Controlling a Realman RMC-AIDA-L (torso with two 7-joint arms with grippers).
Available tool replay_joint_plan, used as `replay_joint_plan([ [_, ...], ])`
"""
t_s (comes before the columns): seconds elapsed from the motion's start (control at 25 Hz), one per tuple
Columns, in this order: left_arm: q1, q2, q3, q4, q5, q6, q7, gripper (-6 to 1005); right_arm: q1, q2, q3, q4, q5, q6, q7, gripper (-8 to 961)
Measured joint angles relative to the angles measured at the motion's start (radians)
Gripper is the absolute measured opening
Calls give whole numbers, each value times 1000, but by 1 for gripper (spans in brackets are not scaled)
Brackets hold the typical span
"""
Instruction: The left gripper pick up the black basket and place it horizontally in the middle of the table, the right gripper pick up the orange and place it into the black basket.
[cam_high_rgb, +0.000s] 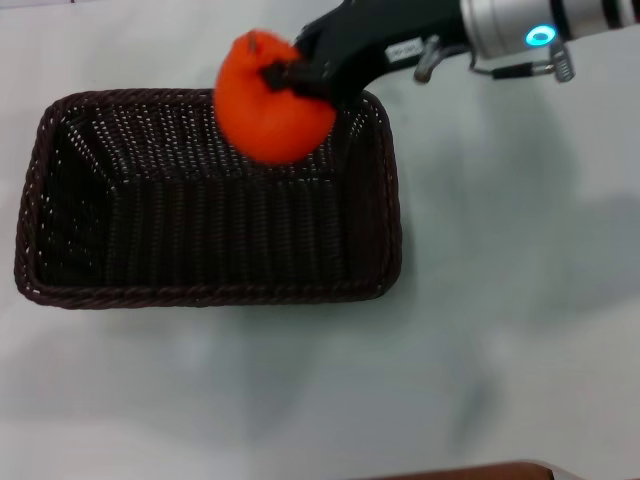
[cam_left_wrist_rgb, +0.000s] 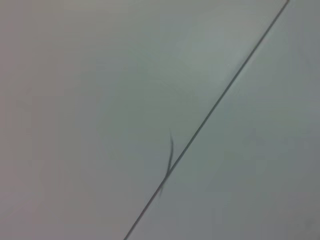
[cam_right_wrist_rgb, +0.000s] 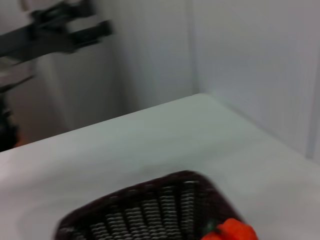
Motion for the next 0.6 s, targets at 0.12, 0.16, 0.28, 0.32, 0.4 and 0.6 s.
replay_joint_plan([
  [0.12,6,-8,0,7,-1,0,60,785,3,-1,-14,24,59,10,-24,171],
  [0.16,7,-9,0,11,-1,0,69,785,3,-3,-14,38,92,14,-30,190],
  [0.28,10,-10,0,24,-1,0,81,785,2,-8,-5,69,172,25,-56,247],
  [0.32,11,-10,0,27,-1,0,82,784,0,-8,-1,75,186,26,-66,268],
  [0.4,12,-10,0,29,-2,0,82,784,-8,-7,8,80,202,18,-84,310],
  [0.6,16,-10,0,29,1,0,84,784,-52,-5,58,81,211,-49,-99,414],
])
